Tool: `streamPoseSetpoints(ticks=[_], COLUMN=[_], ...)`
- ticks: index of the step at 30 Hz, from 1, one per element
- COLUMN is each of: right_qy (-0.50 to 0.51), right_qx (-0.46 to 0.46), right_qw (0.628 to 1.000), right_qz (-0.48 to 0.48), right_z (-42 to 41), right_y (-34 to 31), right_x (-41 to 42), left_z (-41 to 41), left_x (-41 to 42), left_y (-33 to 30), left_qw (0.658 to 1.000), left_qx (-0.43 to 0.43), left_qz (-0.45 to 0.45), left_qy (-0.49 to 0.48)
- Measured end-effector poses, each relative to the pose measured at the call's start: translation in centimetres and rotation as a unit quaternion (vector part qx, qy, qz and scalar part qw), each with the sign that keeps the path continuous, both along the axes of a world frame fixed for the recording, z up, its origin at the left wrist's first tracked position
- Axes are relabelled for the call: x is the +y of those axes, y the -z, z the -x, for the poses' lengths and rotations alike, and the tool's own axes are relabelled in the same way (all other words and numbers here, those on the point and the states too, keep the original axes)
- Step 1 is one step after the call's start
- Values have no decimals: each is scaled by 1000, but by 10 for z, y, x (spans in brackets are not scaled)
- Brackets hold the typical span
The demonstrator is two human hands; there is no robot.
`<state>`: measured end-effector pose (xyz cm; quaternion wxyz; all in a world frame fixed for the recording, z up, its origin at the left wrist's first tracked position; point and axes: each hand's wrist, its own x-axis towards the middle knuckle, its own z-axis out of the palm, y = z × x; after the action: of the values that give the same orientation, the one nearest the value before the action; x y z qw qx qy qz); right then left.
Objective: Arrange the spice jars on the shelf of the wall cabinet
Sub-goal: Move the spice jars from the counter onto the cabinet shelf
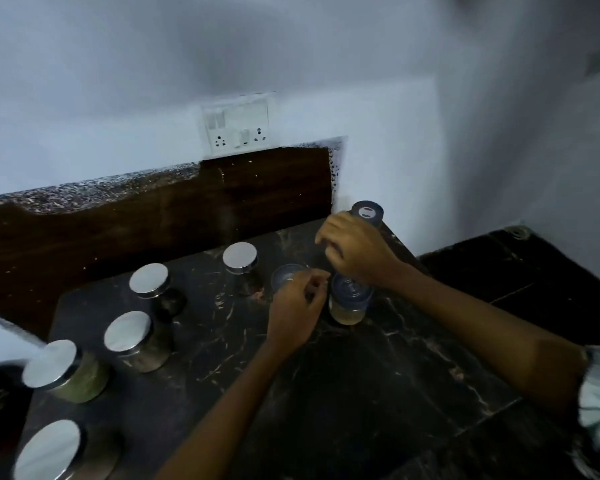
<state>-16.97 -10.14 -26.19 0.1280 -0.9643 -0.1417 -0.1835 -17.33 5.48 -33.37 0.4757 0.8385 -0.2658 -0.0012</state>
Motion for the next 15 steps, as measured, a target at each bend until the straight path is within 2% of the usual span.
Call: streamPoseSetpoints(ticks=[4, 8, 12, 15], right_qy=[11, 34, 56, 72], right_qx=[53, 131, 212, 264], right_qw=[998, 990, 976, 961], right_qz=[-27, -30, 18, 36], right_z=[-1, -2, -5, -9], right_y=[29, 57, 76, 86], right_x=[-34, -62, -71, -67], left_z=[0, 12, 23, 25], left_x=[-38, -60, -69, -73], left_y=[28, 53, 69, 74], left_qw=[987, 947, 900, 886], left_qx=[156, 307, 418, 450], left_qz=[12, 41, 49, 60], left_qy=[-45, -89, -113, -91])
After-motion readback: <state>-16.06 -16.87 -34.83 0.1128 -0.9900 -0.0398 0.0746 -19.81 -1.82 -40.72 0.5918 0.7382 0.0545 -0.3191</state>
